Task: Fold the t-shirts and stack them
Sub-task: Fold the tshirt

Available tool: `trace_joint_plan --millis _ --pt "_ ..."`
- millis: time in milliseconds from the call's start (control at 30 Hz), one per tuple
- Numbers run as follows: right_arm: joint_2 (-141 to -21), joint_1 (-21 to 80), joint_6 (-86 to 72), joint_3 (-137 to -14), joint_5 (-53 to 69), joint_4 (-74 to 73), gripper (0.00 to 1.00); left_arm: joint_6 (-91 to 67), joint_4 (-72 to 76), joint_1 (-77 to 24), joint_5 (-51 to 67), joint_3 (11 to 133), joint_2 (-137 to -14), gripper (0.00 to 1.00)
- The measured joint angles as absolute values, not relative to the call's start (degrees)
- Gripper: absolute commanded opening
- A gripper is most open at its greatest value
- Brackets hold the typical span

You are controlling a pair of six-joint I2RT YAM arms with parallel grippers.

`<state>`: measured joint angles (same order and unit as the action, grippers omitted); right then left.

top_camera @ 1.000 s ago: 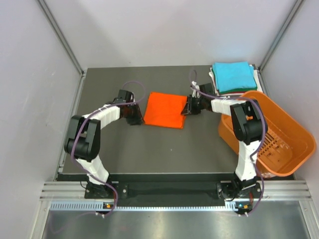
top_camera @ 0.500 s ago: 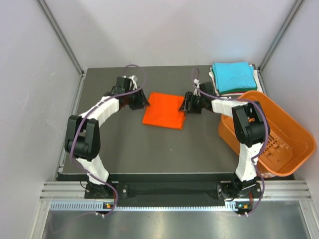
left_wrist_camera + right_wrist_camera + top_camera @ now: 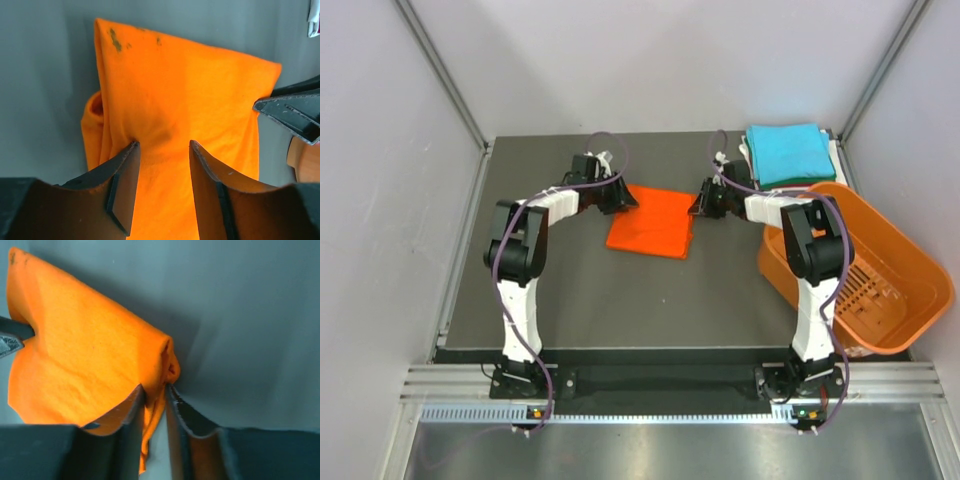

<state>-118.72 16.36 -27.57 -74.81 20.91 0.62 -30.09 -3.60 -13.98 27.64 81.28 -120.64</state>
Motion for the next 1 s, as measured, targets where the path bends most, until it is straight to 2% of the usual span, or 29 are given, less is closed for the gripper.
trace_joint_plan --millis 67,267,433,533,567,667,867,1000 --pt "-119.1 16.1 -27.7 -74.7 21.5 1.4 0.15 -30.3 -3.0 -14.0 27.7 82.3 -121.7 0.49" --pt "-119.9 15.0 -27.6 -74.0 23.8 4.2 0.07 -30.6 -0.8 -13.9 27.7 87.4 -125.2 0.5" --pt "-120.6 14.3 -27.8 -73.9 26.0 5.5 0.06 -31.8 -0.4 -13.7 28.0 91.1 -127.7 0.51" --pt "-120.7 14.2 -28.5 -73.9 26.0 5.5 0.14 -31.8 -0.5 -13.6 28.0 91.5 -127.4 0.51" --pt "-120.7 14.1 -28.8 -73.9 26.0 5.5 0.25 -31.7 -0.9 -13.7 27.9 91.4 -127.0 0.51" --pt "-120.5 13.9 -30.2 -73.9 26.2 6.1 0.36 -31.3 -1.8 -14.0 27.1 89.1 -123.8 0.52" --pt "-120.0 13.0 -32.2 -74.0 25.5 6.7 0.47 -29.7 -1.7 -17.4 25.7 78.1 -110.4 0.52" --pt "-120.4 12.9 -32.8 -75.4 24.8 5.9 0.45 -28.8 -1.0 -20.2 25.0 72.5 -104.6 0.52"
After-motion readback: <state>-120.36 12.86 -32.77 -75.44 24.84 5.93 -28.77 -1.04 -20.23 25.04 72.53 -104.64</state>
